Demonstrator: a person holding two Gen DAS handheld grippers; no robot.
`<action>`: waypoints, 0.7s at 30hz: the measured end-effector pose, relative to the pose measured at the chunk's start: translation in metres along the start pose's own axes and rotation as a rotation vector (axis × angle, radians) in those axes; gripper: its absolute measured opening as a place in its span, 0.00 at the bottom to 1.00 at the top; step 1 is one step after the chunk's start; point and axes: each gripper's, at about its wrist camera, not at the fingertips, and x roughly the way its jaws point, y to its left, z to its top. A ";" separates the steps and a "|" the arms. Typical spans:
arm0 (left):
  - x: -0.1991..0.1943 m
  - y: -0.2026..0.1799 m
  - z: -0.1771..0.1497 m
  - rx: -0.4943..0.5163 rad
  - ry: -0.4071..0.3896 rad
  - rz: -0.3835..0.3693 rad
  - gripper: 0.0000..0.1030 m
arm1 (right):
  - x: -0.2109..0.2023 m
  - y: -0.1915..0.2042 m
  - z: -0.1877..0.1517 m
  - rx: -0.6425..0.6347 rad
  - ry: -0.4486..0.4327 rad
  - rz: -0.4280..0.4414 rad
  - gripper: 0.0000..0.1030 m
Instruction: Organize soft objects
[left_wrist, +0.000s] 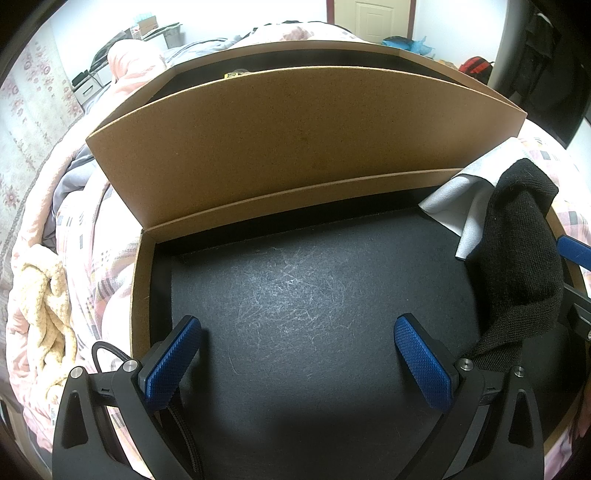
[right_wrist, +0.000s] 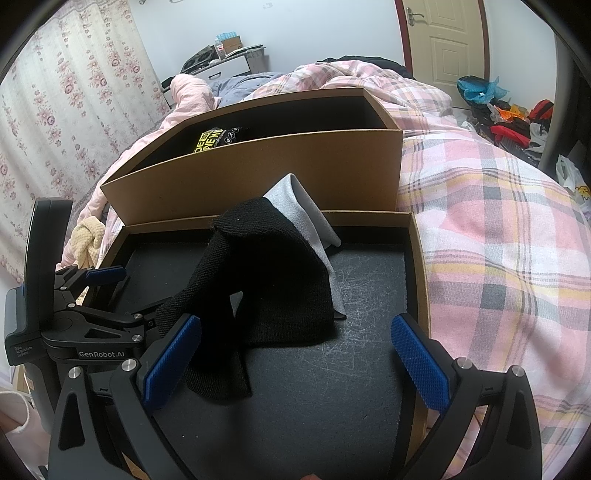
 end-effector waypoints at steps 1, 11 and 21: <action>0.000 0.000 0.000 0.000 0.000 0.000 1.00 | -0.001 -0.001 0.000 0.000 0.000 0.000 0.99; 0.000 0.000 0.000 0.000 0.000 0.000 1.00 | -0.001 0.000 -0.001 -0.001 0.001 -0.001 0.99; 0.000 0.000 0.000 0.000 0.000 0.001 1.00 | -0.001 0.000 0.000 -0.001 0.002 -0.002 0.99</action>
